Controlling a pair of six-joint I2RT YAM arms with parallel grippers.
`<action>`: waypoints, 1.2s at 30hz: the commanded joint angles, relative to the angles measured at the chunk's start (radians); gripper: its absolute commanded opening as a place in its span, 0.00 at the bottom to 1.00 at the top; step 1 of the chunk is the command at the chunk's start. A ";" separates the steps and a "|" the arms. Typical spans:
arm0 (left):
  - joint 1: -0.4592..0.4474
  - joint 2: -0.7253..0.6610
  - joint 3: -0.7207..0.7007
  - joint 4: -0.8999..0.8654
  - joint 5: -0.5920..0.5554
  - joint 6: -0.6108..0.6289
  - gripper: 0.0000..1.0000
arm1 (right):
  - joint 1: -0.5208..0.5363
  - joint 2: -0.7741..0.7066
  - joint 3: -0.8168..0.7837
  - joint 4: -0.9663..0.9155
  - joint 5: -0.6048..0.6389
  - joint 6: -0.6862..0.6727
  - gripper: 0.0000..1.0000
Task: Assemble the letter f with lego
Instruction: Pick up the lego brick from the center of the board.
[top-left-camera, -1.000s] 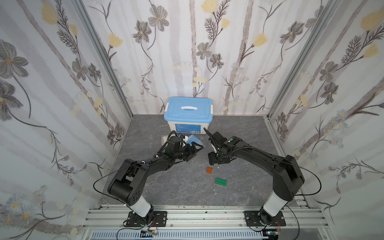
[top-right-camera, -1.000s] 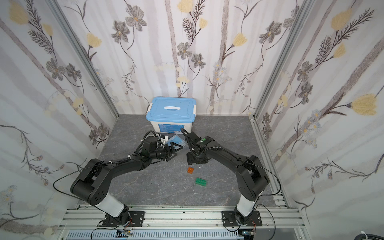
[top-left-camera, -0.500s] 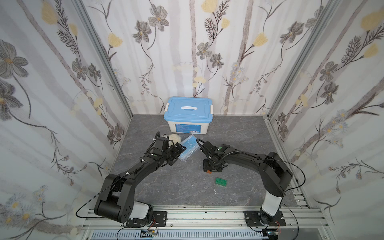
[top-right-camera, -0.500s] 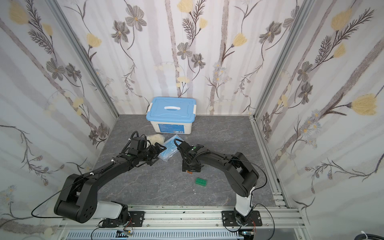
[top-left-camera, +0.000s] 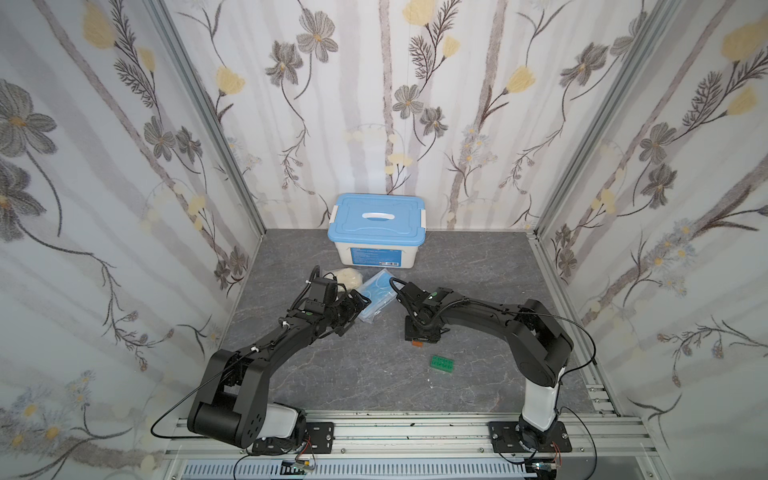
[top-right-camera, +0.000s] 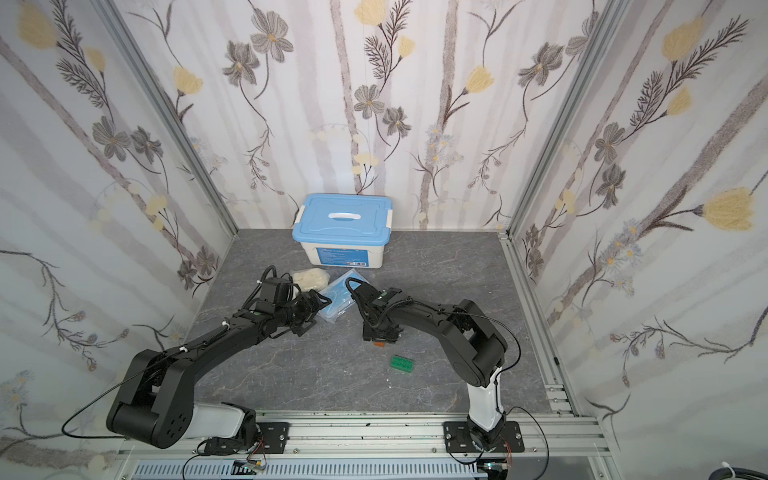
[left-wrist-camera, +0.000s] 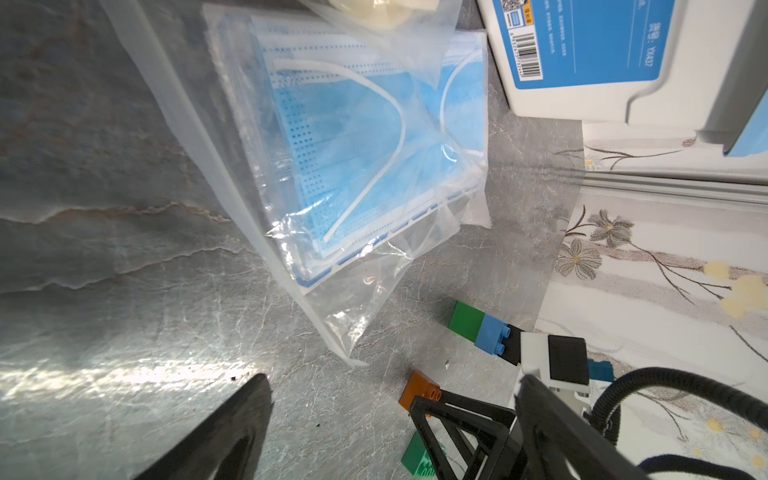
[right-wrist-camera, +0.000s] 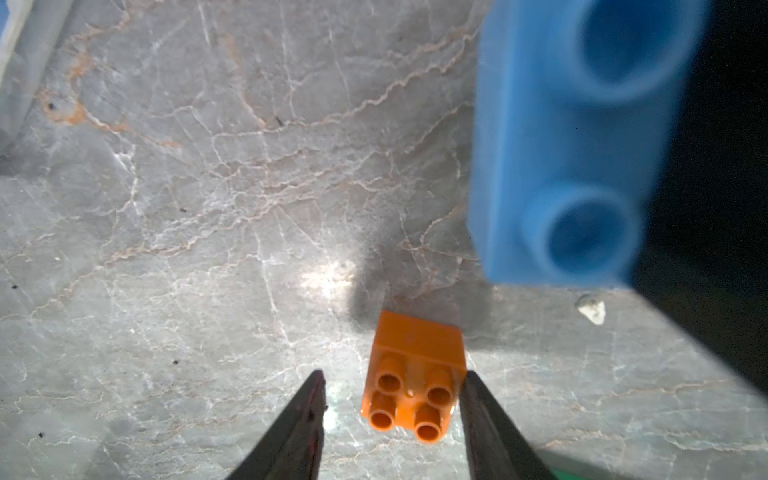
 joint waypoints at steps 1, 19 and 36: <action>0.001 -0.005 -0.002 0.031 0.001 -0.007 0.94 | 0.001 0.013 0.016 -0.003 0.039 0.017 0.52; 0.000 -0.009 -0.010 0.053 0.013 -0.015 0.94 | 0.012 0.066 0.051 -0.014 0.064 -0.008 0.42; -0.001 0.037 -0.013 0.093 0.034 -0.003 0.90 | 0.012 0.029 0.087 -0.060 0.081 -0.050 0.24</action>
